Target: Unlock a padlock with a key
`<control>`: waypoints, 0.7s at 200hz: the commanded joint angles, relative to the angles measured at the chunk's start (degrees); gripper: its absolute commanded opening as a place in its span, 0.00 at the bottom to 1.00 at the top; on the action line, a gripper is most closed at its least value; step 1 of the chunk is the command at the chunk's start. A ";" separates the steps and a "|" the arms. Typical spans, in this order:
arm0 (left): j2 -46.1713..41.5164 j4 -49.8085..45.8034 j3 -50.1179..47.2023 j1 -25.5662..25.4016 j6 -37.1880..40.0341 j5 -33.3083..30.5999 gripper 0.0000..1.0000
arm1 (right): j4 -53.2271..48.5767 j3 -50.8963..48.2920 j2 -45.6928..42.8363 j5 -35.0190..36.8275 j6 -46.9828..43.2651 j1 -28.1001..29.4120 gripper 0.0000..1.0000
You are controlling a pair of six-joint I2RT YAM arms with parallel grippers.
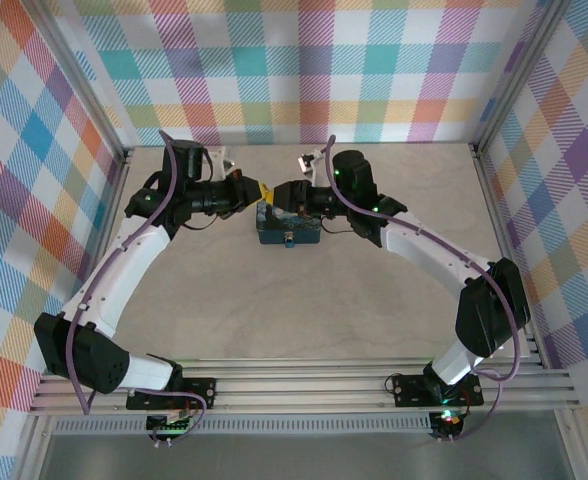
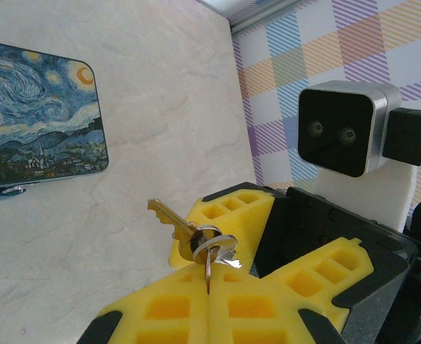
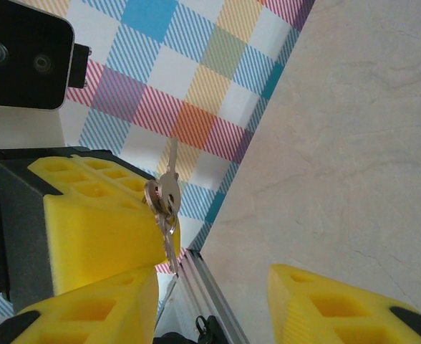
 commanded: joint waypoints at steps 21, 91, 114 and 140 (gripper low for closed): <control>-1.45 0.01 -0.61 -0.64 0.20 3.48 0.00 | -0.27 2.32 0.70 -0.40 -3.64 0.24 0.39; 0.70 -4.47 -0.26 -0.66 3.73 8.97 0.00 | -4.88 2.38 -0.47 -2.06 -13.45 0.22 0.00; 0.70 -4.63 -0.78 -0.67 3.98 9.86 0.00 | -7.21 2.58 -1.24 -2.43 -16.44 0.22 0.00; 0.83 -5.81 -0.66 -0.60 5.20 9.99 0.00 | -8.64 1.94 -2.41 -2.66 -18.51 0.22 0.00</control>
